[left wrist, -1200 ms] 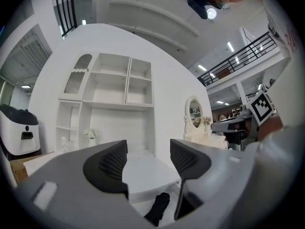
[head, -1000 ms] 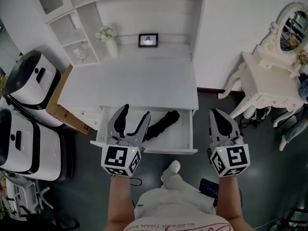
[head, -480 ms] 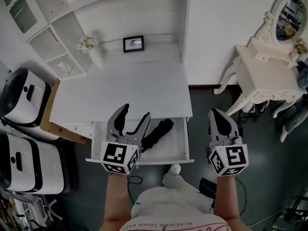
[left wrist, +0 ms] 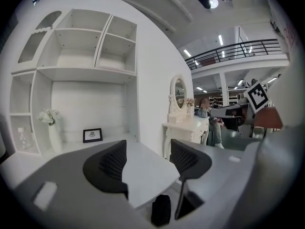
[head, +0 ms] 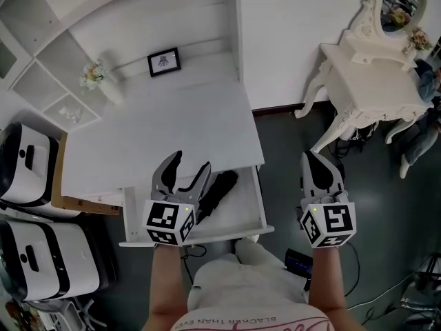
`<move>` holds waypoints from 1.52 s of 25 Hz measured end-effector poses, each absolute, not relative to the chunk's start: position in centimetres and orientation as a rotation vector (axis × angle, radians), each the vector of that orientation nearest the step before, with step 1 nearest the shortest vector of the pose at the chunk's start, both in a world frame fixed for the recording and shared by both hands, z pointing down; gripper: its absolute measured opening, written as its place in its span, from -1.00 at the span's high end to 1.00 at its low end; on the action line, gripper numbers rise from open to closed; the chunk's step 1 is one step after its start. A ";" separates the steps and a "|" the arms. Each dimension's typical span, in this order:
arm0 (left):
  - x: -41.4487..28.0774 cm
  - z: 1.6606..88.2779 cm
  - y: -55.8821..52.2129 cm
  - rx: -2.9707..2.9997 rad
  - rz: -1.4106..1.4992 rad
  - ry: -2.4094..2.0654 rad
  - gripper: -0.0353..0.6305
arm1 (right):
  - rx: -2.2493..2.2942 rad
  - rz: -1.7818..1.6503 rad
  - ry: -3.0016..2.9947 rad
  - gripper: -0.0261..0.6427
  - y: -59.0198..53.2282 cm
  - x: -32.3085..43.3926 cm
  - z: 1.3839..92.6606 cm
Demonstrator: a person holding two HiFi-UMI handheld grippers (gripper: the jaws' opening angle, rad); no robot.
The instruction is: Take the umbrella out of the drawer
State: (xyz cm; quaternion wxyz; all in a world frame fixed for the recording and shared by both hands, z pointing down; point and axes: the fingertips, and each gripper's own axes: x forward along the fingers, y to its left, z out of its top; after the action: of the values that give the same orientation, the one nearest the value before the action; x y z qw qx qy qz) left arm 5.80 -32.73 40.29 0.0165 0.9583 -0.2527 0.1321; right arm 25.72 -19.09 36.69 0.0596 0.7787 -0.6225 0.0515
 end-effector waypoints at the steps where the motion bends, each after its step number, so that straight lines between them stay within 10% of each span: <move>1: 6.0 40.7 -32.8 2.974 0.424 -0.771 0.05 | 2.364 0.163 -1.873 0.90 -19.0 25.9 36.9; 38: 4.1 60.0 -28.2 2.691 1.049 -0.182 0.03 | 2.430 0.524 -1.524 0.90 -13.9 19.8 47.0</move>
State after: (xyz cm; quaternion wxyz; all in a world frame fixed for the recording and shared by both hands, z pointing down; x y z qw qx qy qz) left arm 4.09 -28.17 59.97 0.1235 0.9228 -0.0623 0.3595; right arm 19.84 -13.91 47.03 0.1124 0.8281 -0.5193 0.1787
